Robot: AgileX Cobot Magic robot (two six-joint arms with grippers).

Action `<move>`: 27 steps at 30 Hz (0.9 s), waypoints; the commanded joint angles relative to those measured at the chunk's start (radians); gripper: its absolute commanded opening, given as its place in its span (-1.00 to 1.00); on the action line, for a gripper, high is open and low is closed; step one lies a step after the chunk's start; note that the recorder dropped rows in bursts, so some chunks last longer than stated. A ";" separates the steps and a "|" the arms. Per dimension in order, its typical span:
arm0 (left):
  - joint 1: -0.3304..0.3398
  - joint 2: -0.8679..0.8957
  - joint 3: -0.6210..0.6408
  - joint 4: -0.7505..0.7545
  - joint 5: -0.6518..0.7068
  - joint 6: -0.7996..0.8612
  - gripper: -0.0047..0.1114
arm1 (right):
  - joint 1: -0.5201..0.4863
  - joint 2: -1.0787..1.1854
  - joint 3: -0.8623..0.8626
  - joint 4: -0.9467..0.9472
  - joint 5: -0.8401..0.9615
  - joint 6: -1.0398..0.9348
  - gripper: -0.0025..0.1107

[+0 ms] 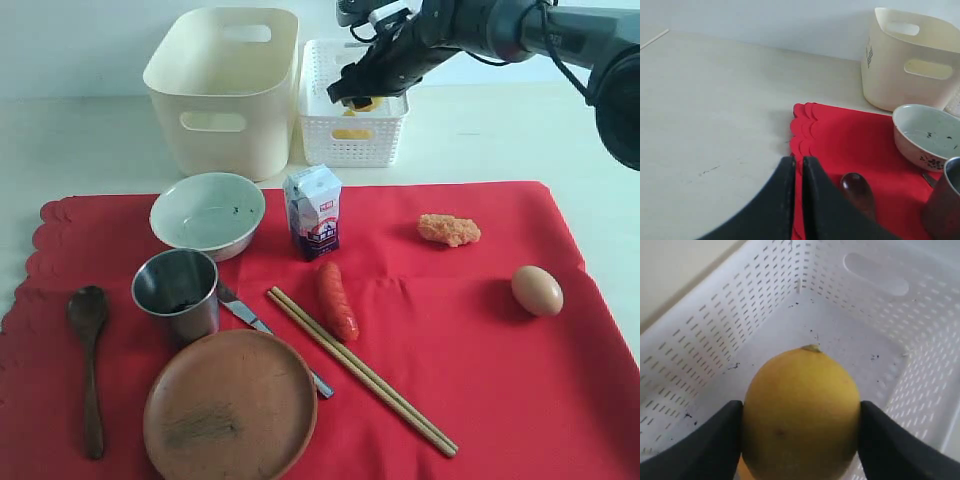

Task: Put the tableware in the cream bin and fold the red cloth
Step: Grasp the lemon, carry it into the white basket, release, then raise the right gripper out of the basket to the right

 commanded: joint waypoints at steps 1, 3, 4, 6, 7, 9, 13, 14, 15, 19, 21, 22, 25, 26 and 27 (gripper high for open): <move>0.001 -0.007 0.004 0.004 -0.005 -0.002 -0.79 | -0.001 -0.019 -0.015 -0.011 -0.014 -0.011 0.26; 0.001 -0.007 0.004 0.004 -0.005 -0.002 -0.79 | -0.001 -0.045 -0.015 -0.011 0.011 -0.011 0.43; 0.001 -0.007 0.004 0.004 -0.005 -0.002 -0.79 | -0.001 -0.054 -0.015 -0.011 0.016 -0.011 0.43; 0.001 -0.007 0.004 0.004 -0.005 -0.002 -0.79 | -0.001 -0.091 -0.015 -0.011 0.055 -0.011 0.43; 0.001 -0.007 0.004 0.004 -0.005 -0.002 -0.79 | -0.001 -0.117 -0.015 -0.014 0.096 -0.011 0.43; 0.001 -0.007 0.004 0.004 -0.005 -0.002 -0.79 | -0.001 -0.151 -0.015 -0.032 0.154 0.000 0.43; 0.001 -0.007 0.004 0.004 -0.005 -0.002 -0.79 | -0.001 -0.217 -0.015 -0.088 0.306 0.064 0.43; 0.001 -0.007 0.004 0.004 -0.005 -0.002 -0.79 | -0.001 -0.241 -0.015 -0.091 0.363 0.077 0.43; 0.001 -0.007 0.004 0.004 -0.005 -0.002 -0.79 | -0.001 -0.253 -0.015 -0.091 0.398 0.079 0.43; 0.001 -0.007 0.004 0.004 -0.005 -0.002 -0.79 | -0.001 -0.307 -0.012 -0.092 0.518 0.114 0.43; 0.001 -0.007 0.004 0.004 -0.005 -0.002 -0.79 | -0.001 -0.334 -0.012 -0.092 0.585 0.136 0.43; 0.001 -0.007 0.004 0.004 -0.005 -0.002 -0.79 | -0.001 -0.346 -0.012 -0.092 0.620 0.152 0.43; 0.001 -0.007 0.004 0.004 -0.005 -0.002 -0.79 | -0.001 -0.360 -0.012 -0.092 0.704 0.166 0.43; 0.001 -0.007 0.004 0.004 -0.005 -0.002 -0.79 | -0.001 -0.363 -0.012 -0.092 0.704 0.171 0.43; 0.001 -0.007 0.004 0.004 -0.005 -0.002 -0.79 | -0.001 -0.367 -0.008 -0.092 0.704 0.171 0.43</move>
